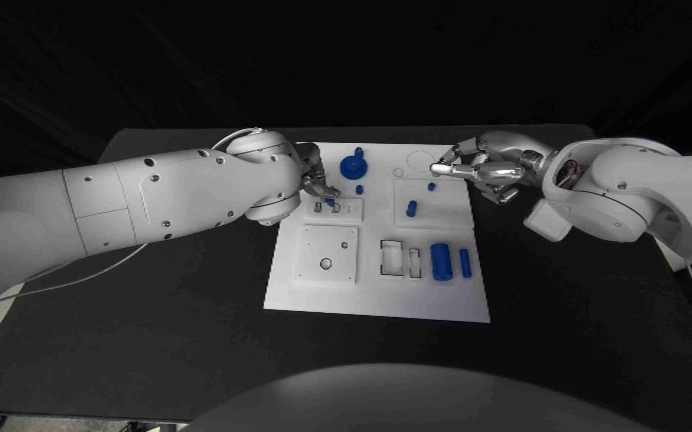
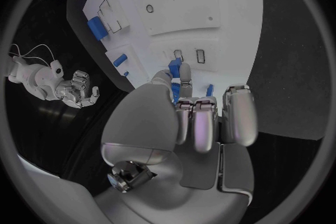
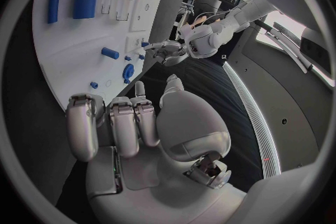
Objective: Assemble the parts on the task board
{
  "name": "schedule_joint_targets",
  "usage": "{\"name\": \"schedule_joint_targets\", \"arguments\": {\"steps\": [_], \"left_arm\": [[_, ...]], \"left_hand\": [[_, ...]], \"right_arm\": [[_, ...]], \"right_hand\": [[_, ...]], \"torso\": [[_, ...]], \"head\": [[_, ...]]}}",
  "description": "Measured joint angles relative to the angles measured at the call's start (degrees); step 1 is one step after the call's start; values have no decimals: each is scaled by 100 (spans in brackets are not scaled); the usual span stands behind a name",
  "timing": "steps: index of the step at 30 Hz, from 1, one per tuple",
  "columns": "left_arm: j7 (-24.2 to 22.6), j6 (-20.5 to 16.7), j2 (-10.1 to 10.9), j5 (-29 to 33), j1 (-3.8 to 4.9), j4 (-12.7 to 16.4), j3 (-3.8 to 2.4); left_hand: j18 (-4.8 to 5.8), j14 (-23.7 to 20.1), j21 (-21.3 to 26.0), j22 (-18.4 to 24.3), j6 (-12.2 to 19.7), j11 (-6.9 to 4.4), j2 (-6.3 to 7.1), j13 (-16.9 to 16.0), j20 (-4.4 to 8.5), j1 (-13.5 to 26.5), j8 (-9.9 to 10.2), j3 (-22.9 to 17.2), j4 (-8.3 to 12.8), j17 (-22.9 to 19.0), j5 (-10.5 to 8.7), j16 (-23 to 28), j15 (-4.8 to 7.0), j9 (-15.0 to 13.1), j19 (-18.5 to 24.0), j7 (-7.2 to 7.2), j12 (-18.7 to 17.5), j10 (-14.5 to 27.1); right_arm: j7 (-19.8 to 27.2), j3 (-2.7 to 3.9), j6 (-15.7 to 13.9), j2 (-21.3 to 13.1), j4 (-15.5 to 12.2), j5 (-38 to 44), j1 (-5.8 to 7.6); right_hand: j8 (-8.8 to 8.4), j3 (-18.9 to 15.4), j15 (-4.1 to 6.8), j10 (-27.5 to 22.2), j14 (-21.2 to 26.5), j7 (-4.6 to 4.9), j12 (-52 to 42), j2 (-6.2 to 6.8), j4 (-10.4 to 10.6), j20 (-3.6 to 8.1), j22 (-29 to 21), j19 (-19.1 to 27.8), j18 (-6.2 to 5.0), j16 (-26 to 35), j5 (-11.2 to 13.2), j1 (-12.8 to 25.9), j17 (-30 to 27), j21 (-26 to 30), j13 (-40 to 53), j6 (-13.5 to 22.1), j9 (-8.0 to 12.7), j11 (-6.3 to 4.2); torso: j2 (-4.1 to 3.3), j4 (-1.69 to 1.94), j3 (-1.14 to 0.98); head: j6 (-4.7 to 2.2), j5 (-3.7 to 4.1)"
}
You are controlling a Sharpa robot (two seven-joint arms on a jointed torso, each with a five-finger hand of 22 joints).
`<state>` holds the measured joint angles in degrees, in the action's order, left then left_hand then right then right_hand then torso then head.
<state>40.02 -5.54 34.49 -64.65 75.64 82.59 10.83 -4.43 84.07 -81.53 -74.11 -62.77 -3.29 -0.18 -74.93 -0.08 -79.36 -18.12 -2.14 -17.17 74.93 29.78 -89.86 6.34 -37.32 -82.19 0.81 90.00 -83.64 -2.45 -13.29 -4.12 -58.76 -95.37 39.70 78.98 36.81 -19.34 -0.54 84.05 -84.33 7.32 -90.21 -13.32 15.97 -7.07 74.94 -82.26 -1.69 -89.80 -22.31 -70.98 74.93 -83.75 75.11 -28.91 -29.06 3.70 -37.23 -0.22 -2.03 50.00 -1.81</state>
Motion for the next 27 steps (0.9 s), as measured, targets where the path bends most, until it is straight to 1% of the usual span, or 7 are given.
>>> {"name": "schedule_joint_targets", "arguments": {"steps": [5,6,8,15,22,27], "left_arm": [[0,-1,-32,-4,-7,-21,0],[0,-1,-41,-5,-8,-29,0],[0,0,-56,-5,-10,-41,0],[0,1,-95,-5,-21,-76,-1],[0,10,-135,-5,-38,-111,-1],[0,14,-151,-4,-63,-137,0]], "left_hand": [[0,0,0,0,0,0,1,0,0,1,20,-8,8,0,-1,0,0,-16,0,0,0,0],[0,0,13,0,0,0,38,0,0,39,20,-63,12,0,-1,0,0,-17,0,0,0,0],[0,0,21,0,-1,0,59,0,0,61,20,-98,20,-1,-1,0,0,-21,0,1,0,-1],[0,0,21,1,-1,0,68,0,0,70,30,-187,14,-1,-38,0,0,-49,0,1,0,-1],[0,0,21,1,-9,0,119,1,0,122,43,-252,41,-1,-40,0,0,-56,0,9,0,-1],[0,0,21,1,-9,0,127,1,0,130,43,-265,46,-1,-52,0,0,-57,0,9,0,-1]], "right_arm": [[5,0,-2,-3,-4,7,-1],[6,0,-2,-5,-5,8,-1],[7,0,-3,-8,-7,9,-1],[11,0,-5,-12,-13,14,-1],[13,0,-8,-21,-19,20,-1],[15,0,-10,-25,-20,22,-1]], "right_hand": [[0,0,0,0,0,0,-2,0,0,0,0,0,0,0,0,0,0,0,0,0,0,0],[0,0,0,0,0,0,-2,0,0,0,0,0,0,0,0,0,0,0,0,0,0,0],[0,0,0,0,0,0,-4,0,0,0,0,0,0,0,0,0,0,0,0,0,0,0],[0,0,-1,0,-1,0,-15,0,0,0,-1,0,1,0,0,0,-1,0,0,0,1,0],[0,0,-9,1,-9,0,1,0,0,0,-1,0,1,0,0,0,-1,0,0,0,1,0],[0,0,-9,1,-9,0,1,0,0,0,-2,0,0,0,0,0,-1,0,0,0,2,1]], "torso": [[1,1,-2],[2,1,-2],[3,1,-2],[3,1,-3],[3,-2,0],[3,-3,3]], "head": [[0,3],[0,3],[0,3],[0,2],[0,7],[0,14]]}}
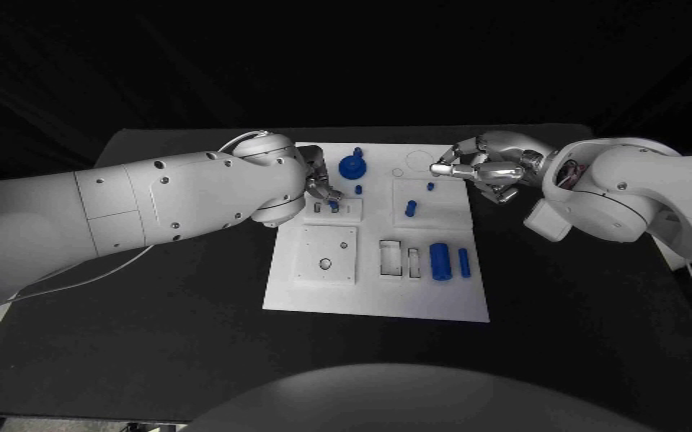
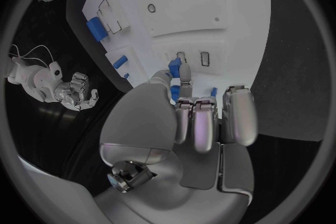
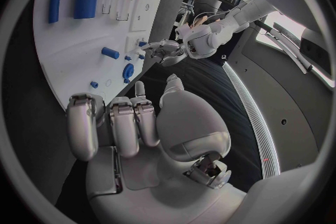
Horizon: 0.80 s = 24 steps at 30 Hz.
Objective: Assemble the parts on the task board
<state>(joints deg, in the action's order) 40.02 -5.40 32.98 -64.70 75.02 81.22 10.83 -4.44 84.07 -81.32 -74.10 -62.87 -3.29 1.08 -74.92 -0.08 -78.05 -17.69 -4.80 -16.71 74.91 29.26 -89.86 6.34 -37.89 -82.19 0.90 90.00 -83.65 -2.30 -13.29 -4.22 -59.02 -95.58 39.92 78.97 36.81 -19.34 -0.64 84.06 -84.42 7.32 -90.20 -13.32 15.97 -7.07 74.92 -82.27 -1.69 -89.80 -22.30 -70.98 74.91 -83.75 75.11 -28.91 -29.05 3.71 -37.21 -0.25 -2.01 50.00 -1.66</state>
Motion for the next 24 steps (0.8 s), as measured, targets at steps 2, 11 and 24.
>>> {"name": "schedule_joint_targets", "arguments": {"steps": [2,11,24], "left_arm": [[0,1,0,0,-7,-5,1],[0,1,1,0,-17,-15,2],[0,15,19,0,-19,-21,2]], "left_hand": [[0,0,0,0,0,0,0,0,0,0,1,0,0,0,-10,0,0,-4,0,0,0,0],[0,0,12,0,0,0,21,0,0,22,23,-89,24,0,-16,0,0,-19,0,0,0,0],[1,0,23,6,-1,0,21,0,0,22,51,-151,9,-1,-38,0,0,-44,0,1,0,-1]], "right_arm": [[1,0,-1,-4,-1,1,0],[4,0,-8,-12,-2,4,0],[9,0,-17,-14,0,7,-1]], "right_hand": [[0,0,0,0,0,0,0,0,0,0,0,0,0,0,0,0,0,0,0,0,0,0],[0,0,-1,-14,-1,0,36,-61,0,0,-1,0,0,0,0,-61,0,0,830,0,1,-16],[0,0,-1,-15,-1,0,35,-60,0,0,-1,0,0,0,0,-60,-1,0,854,0,-2,-17]], "torso": [[-1,-1,1],[-2,-1,1],[2,3,-2]], "head": [[0,4],[0,10],[0,16]]}}
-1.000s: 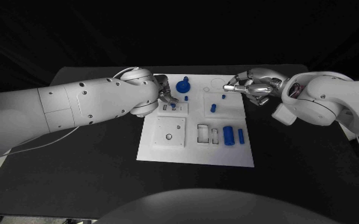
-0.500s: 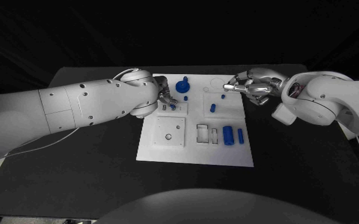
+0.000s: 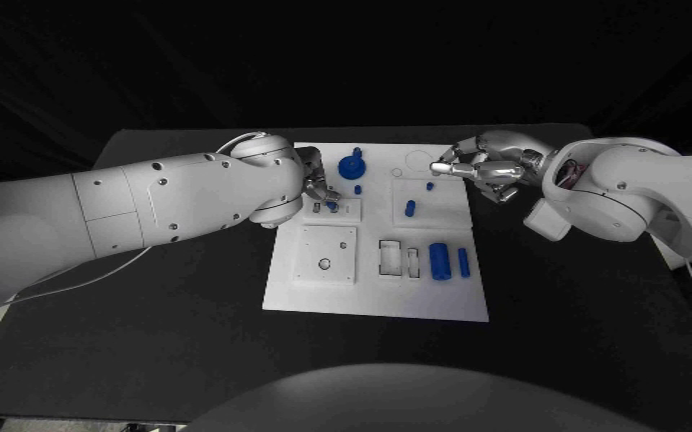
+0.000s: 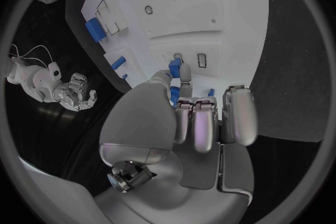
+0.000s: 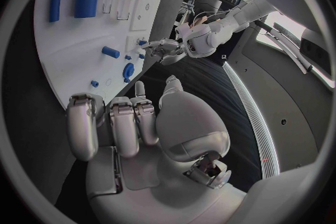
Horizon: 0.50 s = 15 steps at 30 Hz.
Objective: Assemble the parts on the task board
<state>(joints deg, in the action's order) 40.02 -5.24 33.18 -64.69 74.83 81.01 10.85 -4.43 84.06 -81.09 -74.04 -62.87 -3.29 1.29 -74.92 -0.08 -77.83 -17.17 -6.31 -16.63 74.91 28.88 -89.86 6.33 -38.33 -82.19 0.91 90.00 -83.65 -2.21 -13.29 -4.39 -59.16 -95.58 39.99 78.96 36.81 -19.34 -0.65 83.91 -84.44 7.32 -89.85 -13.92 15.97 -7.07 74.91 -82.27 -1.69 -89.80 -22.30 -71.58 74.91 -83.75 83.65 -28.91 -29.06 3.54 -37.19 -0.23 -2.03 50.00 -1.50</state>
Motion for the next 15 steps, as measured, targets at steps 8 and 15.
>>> {"name": "schedule_joint_targets", "arguments": {"steps": [8,15], "left_arm": [[0,38,0,9,-11,-8,3],[0,61,-9,17,-20,-32,3]], "left_hand": [[-1,0,0,8,0,0,0,0,0,0,15,-30,-2,0,-17,0,0,-7,0,0,0,0],[0,0,0,8,0,0,0,0,0,1,36,-46,-18,2,-39,0,0,-17,0,0,0,0]], "right_arm": [[3,0,-2,5,4,1,-1],[4,0,-2,7,4,2,-3]], "right_hand": [[0,0,0,3,0,0,-1,0,0,0,0,0,0,0,0,1,0,0,1,0,-3,3],[0,0,0,4,0,0,-16,1,0,0,-1,0,0,0,0,1,0,0,1,0,-3,4]], "torso": [[1,-2,0],[-1,-3,0]], "head": [[0,-7],[0,-6]]}}
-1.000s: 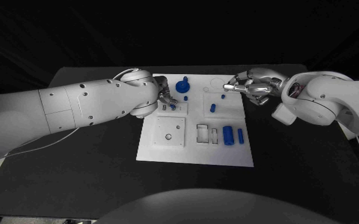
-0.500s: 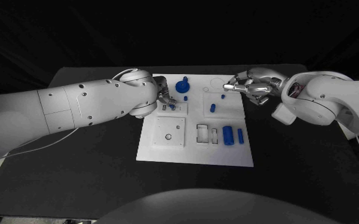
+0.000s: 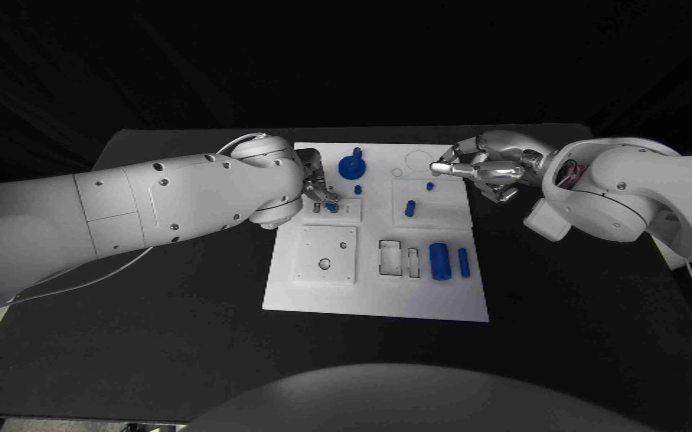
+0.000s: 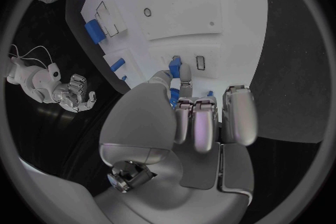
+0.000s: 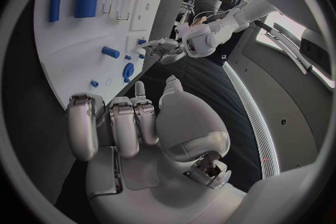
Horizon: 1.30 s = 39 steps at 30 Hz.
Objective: Assemble the parts on the task board
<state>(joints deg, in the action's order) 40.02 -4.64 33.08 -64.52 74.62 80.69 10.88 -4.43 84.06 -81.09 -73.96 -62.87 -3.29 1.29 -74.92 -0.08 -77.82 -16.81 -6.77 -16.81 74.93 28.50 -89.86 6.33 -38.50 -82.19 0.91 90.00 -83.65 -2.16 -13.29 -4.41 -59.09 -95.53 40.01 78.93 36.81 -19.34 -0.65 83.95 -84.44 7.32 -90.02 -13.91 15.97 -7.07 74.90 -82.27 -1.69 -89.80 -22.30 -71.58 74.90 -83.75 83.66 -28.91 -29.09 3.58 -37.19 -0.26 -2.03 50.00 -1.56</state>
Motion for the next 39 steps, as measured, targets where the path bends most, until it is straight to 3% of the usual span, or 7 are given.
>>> {"name": "schedule_joint_targets", "arguments": {"steps": [39], "left_arm": [[-37,18,-50,30,-19,-63,-2]], "left_hand": [[0,0,22,9,-9,0,64,0,0,65,0,-94,48,0,-1,0,0,-20,0,9,0,0]], "right_arm": [[4,0,0,13,28,3,-17]], "right_hand": [[0,0,12,-30,12,0,-18,17,0,0,3,0,0,0,0,17,3,24,-2,0,-2,35]], "torso": [[3,1,0]], "head": [[0,19]]}}
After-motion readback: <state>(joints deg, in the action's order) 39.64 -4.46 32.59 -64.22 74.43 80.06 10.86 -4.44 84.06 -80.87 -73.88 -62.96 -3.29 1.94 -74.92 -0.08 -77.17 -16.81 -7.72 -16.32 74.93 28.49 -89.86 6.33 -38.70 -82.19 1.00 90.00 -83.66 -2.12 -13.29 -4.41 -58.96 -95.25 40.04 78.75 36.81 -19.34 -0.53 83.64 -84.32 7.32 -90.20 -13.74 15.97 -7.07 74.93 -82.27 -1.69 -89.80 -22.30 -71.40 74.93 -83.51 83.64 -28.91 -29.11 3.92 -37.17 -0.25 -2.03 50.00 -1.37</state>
